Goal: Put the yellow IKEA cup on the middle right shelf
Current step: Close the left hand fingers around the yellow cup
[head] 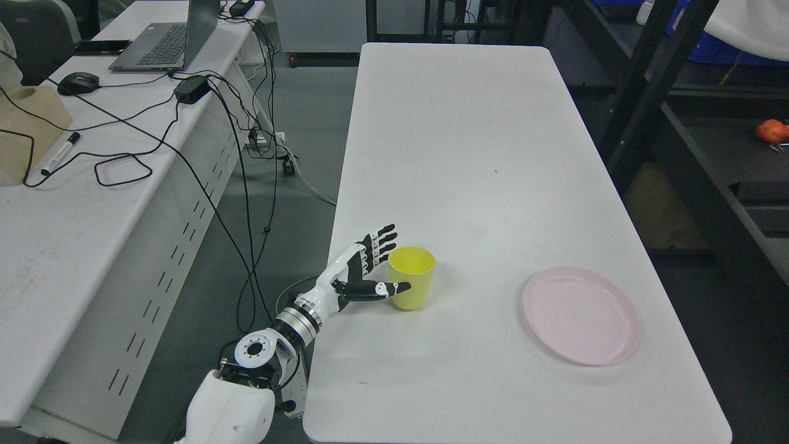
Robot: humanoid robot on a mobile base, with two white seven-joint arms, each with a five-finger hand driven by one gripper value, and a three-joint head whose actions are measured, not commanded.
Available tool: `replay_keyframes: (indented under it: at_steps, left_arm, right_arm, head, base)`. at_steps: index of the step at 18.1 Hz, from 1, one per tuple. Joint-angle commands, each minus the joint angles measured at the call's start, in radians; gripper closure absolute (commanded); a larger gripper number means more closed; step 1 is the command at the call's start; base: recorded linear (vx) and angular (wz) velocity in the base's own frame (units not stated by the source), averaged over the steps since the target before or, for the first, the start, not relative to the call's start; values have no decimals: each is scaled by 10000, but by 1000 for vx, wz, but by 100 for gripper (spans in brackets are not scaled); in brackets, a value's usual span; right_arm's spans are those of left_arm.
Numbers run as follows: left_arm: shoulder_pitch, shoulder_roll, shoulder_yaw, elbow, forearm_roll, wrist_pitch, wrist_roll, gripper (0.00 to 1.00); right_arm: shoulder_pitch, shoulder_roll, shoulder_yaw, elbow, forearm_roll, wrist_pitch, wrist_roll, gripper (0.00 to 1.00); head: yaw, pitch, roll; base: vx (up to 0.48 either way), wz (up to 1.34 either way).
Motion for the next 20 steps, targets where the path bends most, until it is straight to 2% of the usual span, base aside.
replay_keyframes:
  at_steps: [1, 9, 17, 19, 20]
  left_arm:
    - [-264, 175, -305, 372, -114, 439, -3, 7]
    - [-234, 175, -627, -86, -68, 393, -126, 7]
    - [-249, 175, -1762, -56, -37, 409, -50, 6]
    - [-249, 175, -1778, 5, -37, 409, -49, 8]
    - [-249, 175, -1748, 21, -37, 409, -49, 13]
  right_arm:
    - [138, -175, 168, 0, -245, -1, -7, 1]
    - [138, -175, 168, 0, -245, -1, -7, 1]
    - [138, -175, 168, 0, -245, -1, -7, 1]
    - [138, -175, 168, 0, -245, -1, -7, 1]
    - [138, -175, 168, 0, -245, -1, -7, 1]
  head:
    - [0, 0, 0]
    - [0, 0, 0]
    - [0, 0, 0]
    - [0, 0, 0]
    - [0, 0, 0]
  base:
    - [0, 0]
    - [0, 0]
    - [0, 0]
    - [-8, -35]
    - [-12, -74]
